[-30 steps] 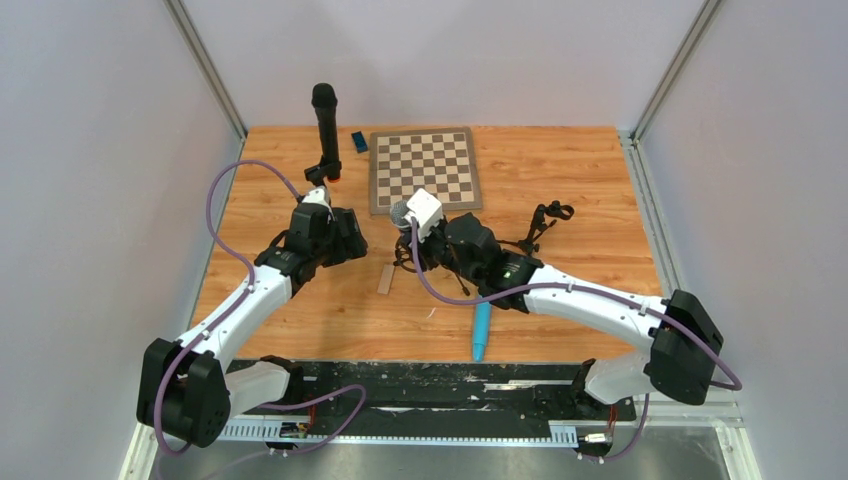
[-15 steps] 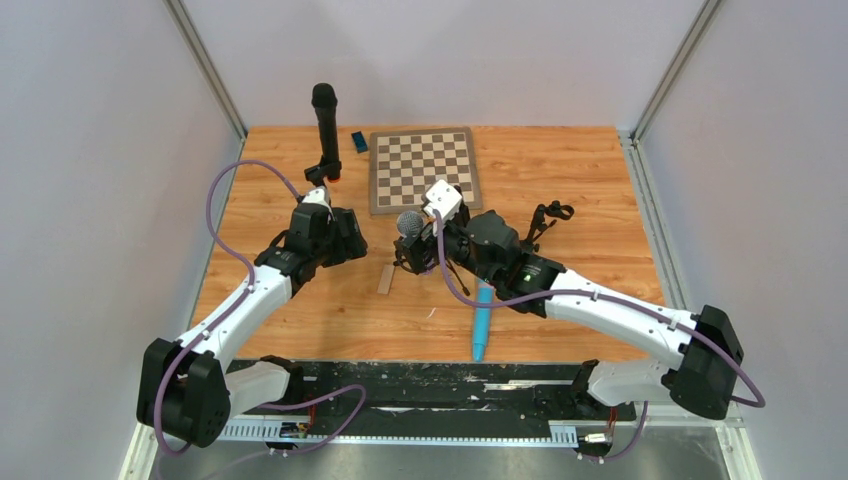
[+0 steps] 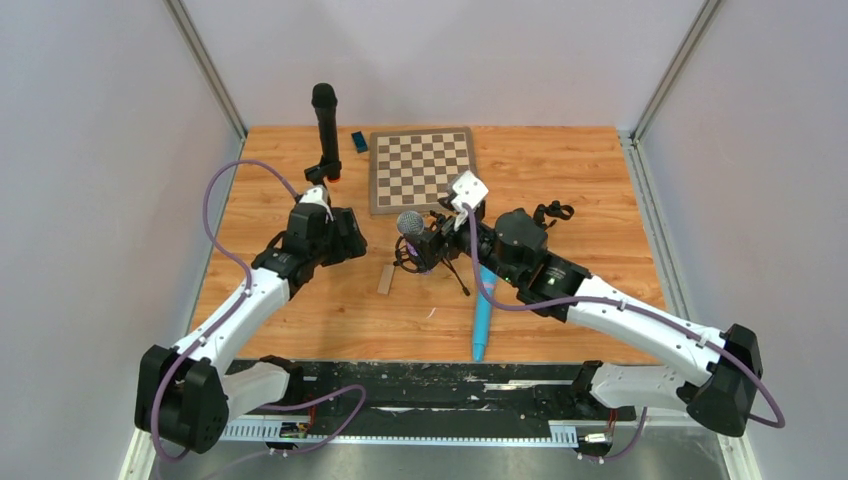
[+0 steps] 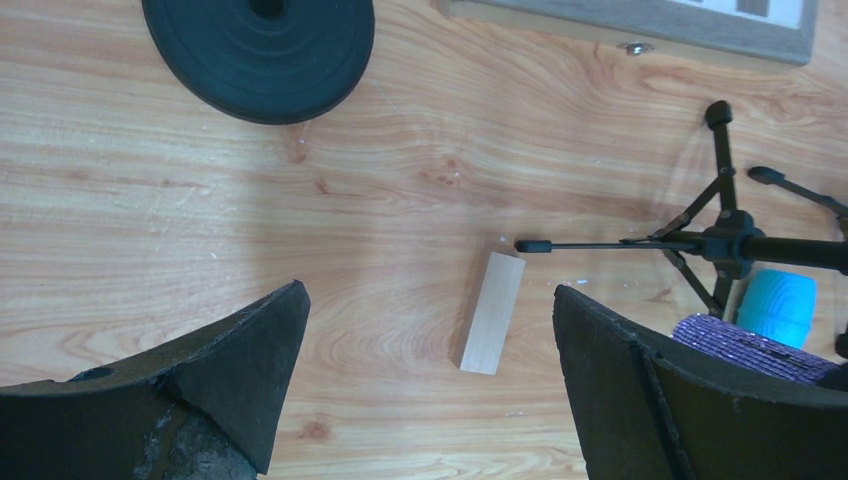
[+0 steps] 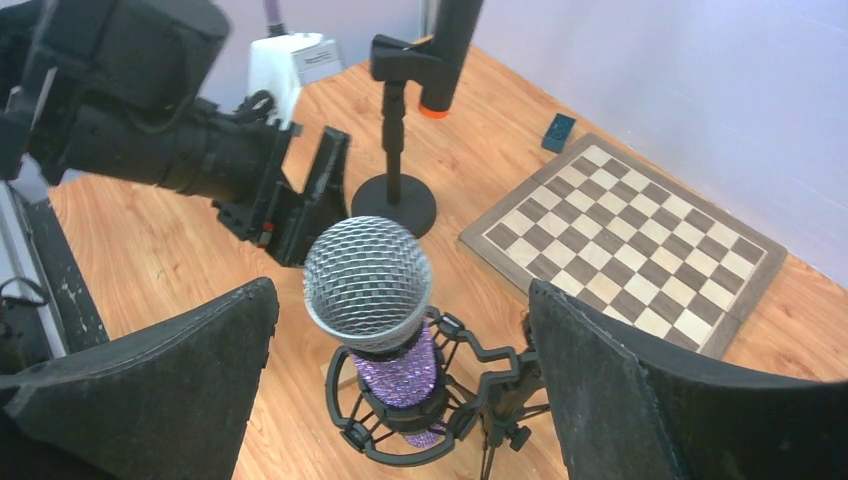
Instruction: Attach the microphones to the stand
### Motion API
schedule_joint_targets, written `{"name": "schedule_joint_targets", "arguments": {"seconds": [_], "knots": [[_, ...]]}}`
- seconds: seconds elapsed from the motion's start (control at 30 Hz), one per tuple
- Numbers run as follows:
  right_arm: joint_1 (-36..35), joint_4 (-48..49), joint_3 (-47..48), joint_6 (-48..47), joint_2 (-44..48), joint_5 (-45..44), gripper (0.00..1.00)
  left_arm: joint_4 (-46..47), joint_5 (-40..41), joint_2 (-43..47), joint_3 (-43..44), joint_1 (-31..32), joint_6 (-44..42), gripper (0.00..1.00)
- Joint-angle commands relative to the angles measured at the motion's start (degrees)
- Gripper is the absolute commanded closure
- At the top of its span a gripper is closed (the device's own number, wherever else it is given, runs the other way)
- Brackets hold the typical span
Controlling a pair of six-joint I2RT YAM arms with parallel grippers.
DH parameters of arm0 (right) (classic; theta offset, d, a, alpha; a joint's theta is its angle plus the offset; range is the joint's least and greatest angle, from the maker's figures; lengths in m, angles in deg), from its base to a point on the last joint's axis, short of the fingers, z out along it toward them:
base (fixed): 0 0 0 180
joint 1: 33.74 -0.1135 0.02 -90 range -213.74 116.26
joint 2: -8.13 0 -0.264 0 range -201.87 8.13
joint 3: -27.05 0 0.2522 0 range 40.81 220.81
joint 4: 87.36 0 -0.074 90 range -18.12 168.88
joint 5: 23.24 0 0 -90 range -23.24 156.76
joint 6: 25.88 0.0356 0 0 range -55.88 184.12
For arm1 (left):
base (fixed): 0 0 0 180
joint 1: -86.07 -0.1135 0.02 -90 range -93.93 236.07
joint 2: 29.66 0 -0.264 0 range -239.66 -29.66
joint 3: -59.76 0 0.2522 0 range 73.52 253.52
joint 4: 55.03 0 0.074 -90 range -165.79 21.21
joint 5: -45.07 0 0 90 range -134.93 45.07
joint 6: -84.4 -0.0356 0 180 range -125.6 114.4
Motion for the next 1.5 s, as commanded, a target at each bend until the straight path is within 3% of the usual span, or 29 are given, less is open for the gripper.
{"name": "schedule_joint_targets", "arguments": {"seconds": [0.0, 0.17, 0.47, 0.73, 0.93, 1.47], "knots": [[4.4, 2.4, 1.1, 7.2, 2.4, 2.5, 0.01, 2.7, 0.0, 4.1, -0.5, -0.3, -1.3, 0.0], [15.3, 2.3, -0.8, 19.3, 3.0, 16.4, 0.05, 4.3, -0.9, 7.6, -1.7, -0.2, -1.5, 0.0], [24.5, -1.0, -2.6, 29.6, -1.1, 26.6, 0.13, 7.5, -2.0, 14.6, -4.0, -0.2, -1.8, 0.0], [25.3, -2.1, -4.2, 37.2, -6.2, 31.5, 0.25, 20.1, -7.0, 28.7, -12.4, -0.3, -2.4, 0.0], [26.4, -2.4, -6.2, 40.6, -7.1, 33.1, 0.29, 23.0, -7.5, 35.3, -15.4, -0.2, -2.8, 0.0], [28.9, 6.5, -9.6, 51.3, -13.3, 45.3, 0.3, 23.0, -8.9, 34.1, -14.6, -0.2, -3.4, 0.0]]}}
